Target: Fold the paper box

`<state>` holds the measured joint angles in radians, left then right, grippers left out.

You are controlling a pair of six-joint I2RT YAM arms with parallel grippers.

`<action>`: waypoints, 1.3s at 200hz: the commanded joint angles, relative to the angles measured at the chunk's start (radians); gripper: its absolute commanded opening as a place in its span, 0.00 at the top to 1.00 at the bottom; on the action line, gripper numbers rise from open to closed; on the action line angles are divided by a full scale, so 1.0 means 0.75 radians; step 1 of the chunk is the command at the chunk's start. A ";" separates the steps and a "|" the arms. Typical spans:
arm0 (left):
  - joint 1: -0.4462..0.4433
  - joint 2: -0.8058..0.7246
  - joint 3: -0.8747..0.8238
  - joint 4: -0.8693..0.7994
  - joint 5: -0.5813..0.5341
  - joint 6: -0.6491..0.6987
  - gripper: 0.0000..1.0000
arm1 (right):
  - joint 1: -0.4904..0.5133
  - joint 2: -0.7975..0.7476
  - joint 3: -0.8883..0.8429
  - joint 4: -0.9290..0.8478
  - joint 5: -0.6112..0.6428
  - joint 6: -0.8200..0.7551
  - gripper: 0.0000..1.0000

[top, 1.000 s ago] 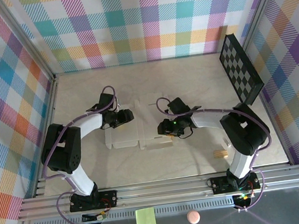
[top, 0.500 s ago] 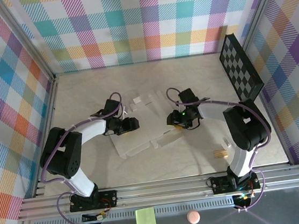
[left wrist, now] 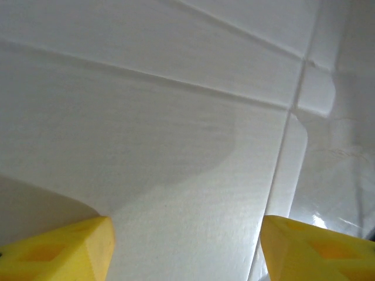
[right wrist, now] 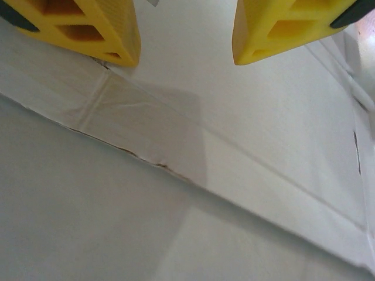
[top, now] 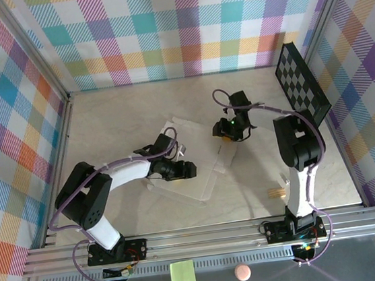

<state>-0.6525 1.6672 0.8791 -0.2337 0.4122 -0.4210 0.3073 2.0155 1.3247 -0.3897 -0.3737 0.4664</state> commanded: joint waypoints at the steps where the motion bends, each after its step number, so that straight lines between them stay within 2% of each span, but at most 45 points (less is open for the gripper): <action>1: -0.060 0.053 0.001 0.020 0.051 -0.088 0.32 | -0.003 0.095 0.131 -0.065 -0.044 -0.021 0.54; 23: -0.075 0.089 0.013 0.131 0.115 -0.158 0.32 | -0.003 0.174 0.246 -0.054 -0.077 0.012 0.54; 42: -0.075 0.112 0.025 0.180 0.110 -0.187 0.32 | -0.003 0.237 0.351 -0.075 -0.086 0.018 0.55; 77: -0.076 0.203 0.128 0.201 0.146 -0.191 0.31 | -0.003 0.348 0.512 -0.093 -0.149 0.037 0.55; 118: -0.073 0.275 0.217 0.179 0.132 -0.177 0.32 | -0.006 0.392 0.635 -0.176 -0.131 0.019 0.55; 157: -0.075 0.277 0.252 0.158 0.123 -0.163 0.32 | -0.009 0.279 0.648 -0.236 -0.101 -0.002 0.54; 192: -0.075 0.222 0.232 0.229 0.152 -0.216 0.32 | -0.009 0.141 0.609 -0.239 -0.155 -0.002 0.50; 233: -0.051 0.099 0.208 0.221 0.071 -0.228 0.32 | -0.007 -0.005 0.480 -0.214 -0.183 0.022 0.50; 260: 0.008 0.014 0.161 0.226 0.016 -0.248 0.32 | 0.007 -0.066 0.378 -0.179 -0.224 0.034 0.50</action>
<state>-0.6834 1.7557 1.0325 -0.0742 0.4706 -0.5850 0.3073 1.9888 1.6768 -0.5274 -0.4965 0.4850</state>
